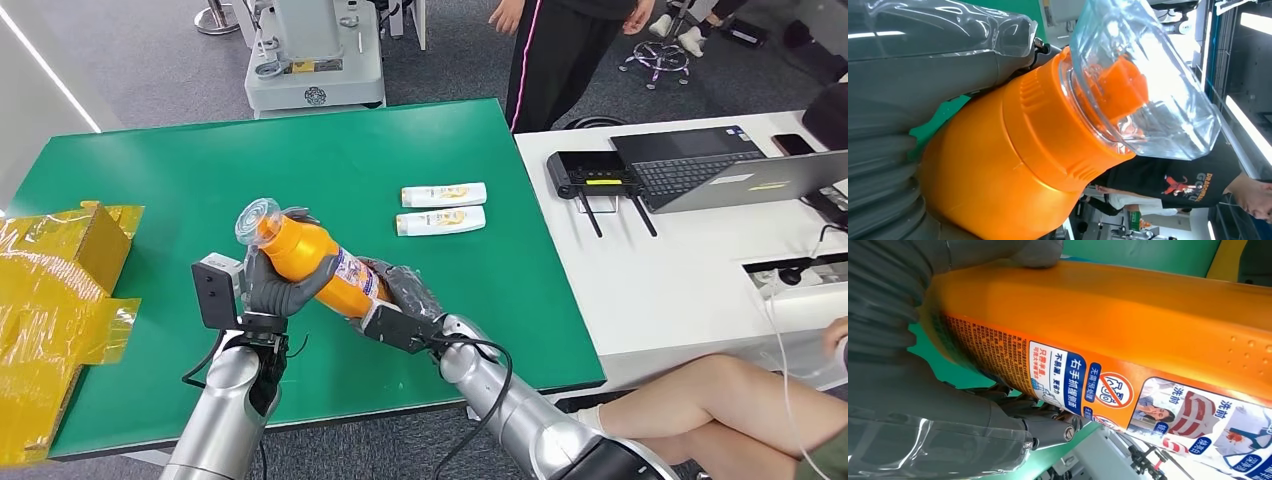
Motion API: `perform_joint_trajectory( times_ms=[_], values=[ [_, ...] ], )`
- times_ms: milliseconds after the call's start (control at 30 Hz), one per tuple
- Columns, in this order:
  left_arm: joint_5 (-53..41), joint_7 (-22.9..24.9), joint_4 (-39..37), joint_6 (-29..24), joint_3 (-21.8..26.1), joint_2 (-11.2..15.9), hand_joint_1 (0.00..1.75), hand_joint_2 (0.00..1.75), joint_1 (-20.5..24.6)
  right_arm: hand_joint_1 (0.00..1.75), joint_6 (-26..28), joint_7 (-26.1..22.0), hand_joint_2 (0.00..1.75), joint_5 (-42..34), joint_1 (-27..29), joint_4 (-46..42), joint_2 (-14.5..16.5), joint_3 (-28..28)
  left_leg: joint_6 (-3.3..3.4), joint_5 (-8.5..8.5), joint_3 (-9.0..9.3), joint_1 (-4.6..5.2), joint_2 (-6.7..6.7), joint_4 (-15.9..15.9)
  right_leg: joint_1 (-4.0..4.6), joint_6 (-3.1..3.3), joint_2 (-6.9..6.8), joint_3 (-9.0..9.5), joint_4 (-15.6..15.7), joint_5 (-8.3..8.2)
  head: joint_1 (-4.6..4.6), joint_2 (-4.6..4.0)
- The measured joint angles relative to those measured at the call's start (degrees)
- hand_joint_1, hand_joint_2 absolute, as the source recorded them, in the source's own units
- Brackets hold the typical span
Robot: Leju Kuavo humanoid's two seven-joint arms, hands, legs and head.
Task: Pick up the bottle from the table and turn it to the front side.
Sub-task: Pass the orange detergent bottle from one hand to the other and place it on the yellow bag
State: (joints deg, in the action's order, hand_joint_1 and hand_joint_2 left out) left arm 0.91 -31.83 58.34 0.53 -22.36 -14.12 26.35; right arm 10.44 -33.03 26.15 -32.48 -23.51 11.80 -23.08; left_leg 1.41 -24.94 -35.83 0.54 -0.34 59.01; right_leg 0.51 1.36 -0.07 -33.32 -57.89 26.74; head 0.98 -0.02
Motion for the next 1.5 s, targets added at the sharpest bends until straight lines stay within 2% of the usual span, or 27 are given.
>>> perform_joint_trajectory(
  times_ms=[33, 67, 133, 167, 200, 600, 800, 1067, 1300, 1500],
  values=[
    [0.1, 0.02, 0.01, 0.01, 0.0, 0.0, 1.75, 1.75, 0.01, 1.65, 0.34, -0.03, 1.75, 0.03, 0.01, -0.11, -0.01, 0.02, 0.0, 0.0, 0.0, 0.0, 0.0, 0.0, 0.0, 0.0, 0.0, 0.0, 0.0, 0.0, 0.01, 0.0],
    [0.24, 0.03, 0.02, 0.02, 0.0, 0.0, 1.75, 1.75, 0.02, 1.43, 0.73, -0.07, 1.75, 0.05, 0.04, -0.26, -0.03, 0.05, 0.0, 0.0, 0.0, 0.0, 0.0, 0.0, 0.0, 0.0, 0.0, 0.0, 0.0, 0.0, 0.01, 0.0],
    [0.59, 0.03, 0.1, 0.03, 0.0, 0.0, 1.75, 1.75, 0.05, 0.55, 1.57, -0.17, 1.75, -0.02, 0.12, -0.68, -0.09, 0.18, 0.0, 0.0, 0.0, 0.0, 0.0, 0.0, 0.0, 0.0, 0.0, 0.0, 0.0, 0.0, 0.01, 0.0],
    [0.8, 0.03, 0.16, 0.03, 0.0, 0.0, 1.75, 1.75, 0.08, 0.21, 2.02, -0.25, 1.75, -0.05, 0.19, -0.94, -0.12, 0.25, 0.0, 0.0, 0.0, 0.0, 0.0, 0.0, 0.0, 0.0, 0.0, 0.0, 0.0, 0.0, 0.01, 0.0],
    [0.97, 0.05, 0.22, -0.02, 0.0, 0.0, 1.75, 1.75, 0.12, 0.0, 2.51, -0.4, 1.75, -0.09, 0.26, -1.27, -0.15, 0.29, 0.0, 0.0, 0.0, 0.0, 0.0, 0.0, 0.0, 0.0, 0.0, 0.0, 0.0, 0.0, 0.01, 0.0],
    [1.88, 0.27, 0.28, -1.01, 0.41, 0.66, 1.75, 1.75, 0.13, 0.0, 5.13, -1.69, 1.75, -0.7, 1.18, -6.42, -0.17, 1.24, 0.0, 0.0, 0.0, 0.0, 0.0, 0.0, 0.0, 0.0, 0.0, 0.0, -0.01, 0.0, 0.01, 0.0],
    [1.97, 0.3, 0.28, -1.63, 0.73, 1.42, 1.75, 1.75, -1.27, 0.0, 6.91, -1.96, 1.75, -0.95, 2.13, -11.42, -0.16, 1.3, 0.0, 0.0, 0.0, 0.0, 0.0, 0.0, 0.0, 0.0, 0.01, 0.0, -0.01, 0.0, 0.01, 0.0],
    [2.08, 0.01, 0.9, -3.32, 1.89, 2.64, 1.75, 1.75, -2.45, 0.0, 8.74, -0.69, 1.75, -5.67, 8.51, -27.4, -0.13, -1.18, -0.01, -0.01, -0.01, -0.01, 0.0, -0.01, 0.0, 0.02, 0.01, -0.02, -0.01, 0.03, 0.01, 0.0],
    [1.67, -0.55, 3.27, -5.3, 3.05, 4.21, 1.75, 1.75, -4.07, 0.0, 11.26, -1.82, 1.75, -11.01, 14.74, -45.45, -1.41, -6.19, -0.02, -0.01, -0.01, -0.01, 0.07, -0.03, 0.01, 0.03, 0.09, -0.05, -0.01, 0.06, 0.01, 0.0],
    [-1.68, -0.95, 6.44, -8.2, 4.75, 6.37, 1.75, 1.75, -3.94, 0.0, 12.69, -2.01, 1.75, -11.1, 17.11, -53.11, -2.4, -10.2, -0.03, 0.0, -0.01, -0.03, 0.12, -0.04, 0.02, 0.05, 0.13, -0.05, -0.01, 0.04, 0.01, 0.0]
  ],
)
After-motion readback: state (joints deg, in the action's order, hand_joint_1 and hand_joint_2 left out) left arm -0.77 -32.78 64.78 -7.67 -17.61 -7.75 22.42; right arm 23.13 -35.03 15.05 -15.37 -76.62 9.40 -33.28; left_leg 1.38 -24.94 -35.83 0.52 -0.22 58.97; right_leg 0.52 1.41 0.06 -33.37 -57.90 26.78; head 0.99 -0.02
